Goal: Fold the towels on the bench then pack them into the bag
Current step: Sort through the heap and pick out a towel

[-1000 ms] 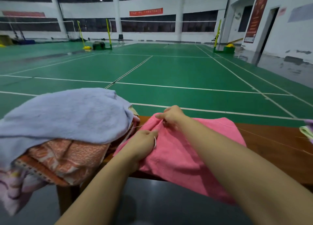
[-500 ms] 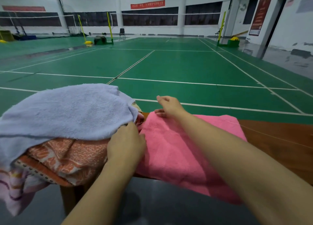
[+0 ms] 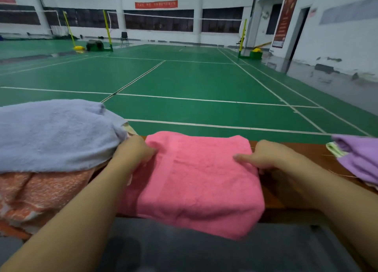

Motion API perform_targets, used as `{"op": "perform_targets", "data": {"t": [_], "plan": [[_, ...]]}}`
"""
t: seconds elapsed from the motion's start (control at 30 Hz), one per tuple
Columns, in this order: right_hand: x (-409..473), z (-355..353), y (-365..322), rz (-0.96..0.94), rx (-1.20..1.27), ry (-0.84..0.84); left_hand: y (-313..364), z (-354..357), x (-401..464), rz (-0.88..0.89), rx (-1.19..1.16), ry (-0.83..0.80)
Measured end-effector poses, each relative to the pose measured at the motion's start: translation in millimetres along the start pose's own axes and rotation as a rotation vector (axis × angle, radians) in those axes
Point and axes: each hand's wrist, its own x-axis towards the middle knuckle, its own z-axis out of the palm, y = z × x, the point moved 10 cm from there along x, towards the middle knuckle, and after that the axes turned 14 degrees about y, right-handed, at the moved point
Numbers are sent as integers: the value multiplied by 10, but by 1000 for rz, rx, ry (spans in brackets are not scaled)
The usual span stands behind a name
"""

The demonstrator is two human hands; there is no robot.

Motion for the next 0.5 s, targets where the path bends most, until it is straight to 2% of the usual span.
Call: {"op": "perform_targets", "data": {"t": [0.1,0.23,0.37,0.5], "plan": [[-178,50,-1,-3,15,-90,5,7,19,-25,-209,-32],[-233,74,-45,-59,81,-80,64,-42,-71,-19,-331,-10],[-239,105,28,-60,474,25,26,-133,-33,-28,-360,77],[-235,127,308,129,1102,144,-74,-186,11,-120,-616,162]]}}
